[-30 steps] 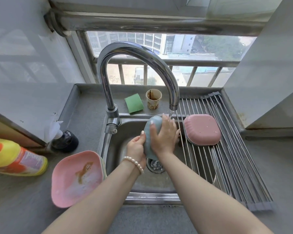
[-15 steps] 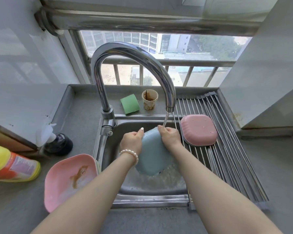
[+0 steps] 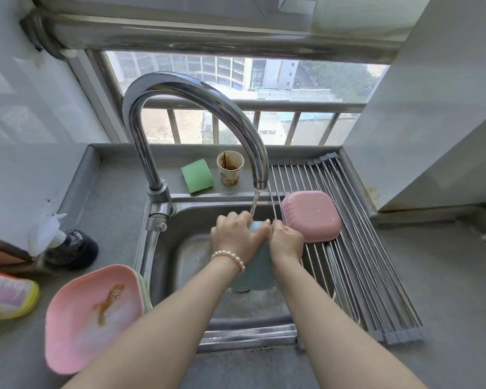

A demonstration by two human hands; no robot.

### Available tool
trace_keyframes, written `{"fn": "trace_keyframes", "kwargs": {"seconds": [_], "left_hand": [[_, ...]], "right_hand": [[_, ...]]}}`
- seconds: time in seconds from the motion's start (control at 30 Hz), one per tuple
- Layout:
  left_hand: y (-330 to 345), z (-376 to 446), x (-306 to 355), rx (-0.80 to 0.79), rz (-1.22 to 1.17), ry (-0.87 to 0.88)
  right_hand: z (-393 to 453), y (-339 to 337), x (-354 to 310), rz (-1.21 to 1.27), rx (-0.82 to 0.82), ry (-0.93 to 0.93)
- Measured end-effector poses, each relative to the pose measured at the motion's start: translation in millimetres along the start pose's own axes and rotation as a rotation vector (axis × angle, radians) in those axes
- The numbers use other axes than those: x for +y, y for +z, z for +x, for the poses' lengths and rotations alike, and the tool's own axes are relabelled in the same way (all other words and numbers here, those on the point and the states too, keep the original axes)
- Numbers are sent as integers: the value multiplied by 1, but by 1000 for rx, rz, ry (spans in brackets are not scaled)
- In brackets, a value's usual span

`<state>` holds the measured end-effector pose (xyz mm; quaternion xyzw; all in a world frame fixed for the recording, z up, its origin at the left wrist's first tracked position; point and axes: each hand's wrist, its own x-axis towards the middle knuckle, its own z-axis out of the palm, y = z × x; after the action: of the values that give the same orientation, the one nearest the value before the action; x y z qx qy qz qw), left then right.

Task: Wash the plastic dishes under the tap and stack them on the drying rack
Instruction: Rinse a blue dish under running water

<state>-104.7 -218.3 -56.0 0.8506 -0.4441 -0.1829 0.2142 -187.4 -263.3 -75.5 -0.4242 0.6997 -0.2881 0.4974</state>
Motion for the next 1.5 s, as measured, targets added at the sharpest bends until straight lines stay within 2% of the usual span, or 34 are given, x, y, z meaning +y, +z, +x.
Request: {"fn": "trace_keyframes", "kwargs": {"seconds": [0.1,0.2,0.27,0.3,0.37,0.43,0.5,0.63,0.7,0.83,0.97,1.1,1.2,1.3,1.37,1.43,1.5], "left_hand": [[-8,16,-11,-58,-281,-77],[-9,27,-30,-119,-747,-287],[-7,25,-36,-92,-979,-462],[-7,21,-34,-55,-1026,-479],[-4,9,-27,73,-920,-390],[-3,-4,-17,142,-636,-259],[1,-13,-16,142,-448,-180],[-1,-19,-27,69,-330,-89],[-3,-15,-30,60,-411,-93],[-9,-2,-20,179,-674,-297],[-8,8,-17,219,-827,-500],[-8,11,-24,240,-999,-682],[-10,14,-38,237,-1131,-859],[-15,17,-48,216,-1311,-945],[-15,18,-47,214,-1338,-956],[-16,17,-44,229,-1352,-974],[-15,17,-44,265,-1307,-1003]], "right_hand": [[-3,1,-2,58,-13,25],[3,-2,-7,147,-16,96],[11,-4,-11,245,-32,172],[15,-3,-11,257,-48,188],[22,1,-10,289,-65,212],[27,6,-8,327,-71,250],[27,9,-8,308,-61,262],[15,5,-19,197,-37,200],[9,-1,-27,21,-41,66],[-7,-1,-32,-398,-54,-331],[-24,15,-24,-766,70,-698],[-38,34,-14,-989,77,-972],[-45,35,2,-1070,-96,-1192],[-44,22,22,-1096,-161,-1423],[-38,17,28,-1053,-100,-1375],[-38,17,19,-980,-21,-1144],[-40,20,5,-913,-20,-896]]}}
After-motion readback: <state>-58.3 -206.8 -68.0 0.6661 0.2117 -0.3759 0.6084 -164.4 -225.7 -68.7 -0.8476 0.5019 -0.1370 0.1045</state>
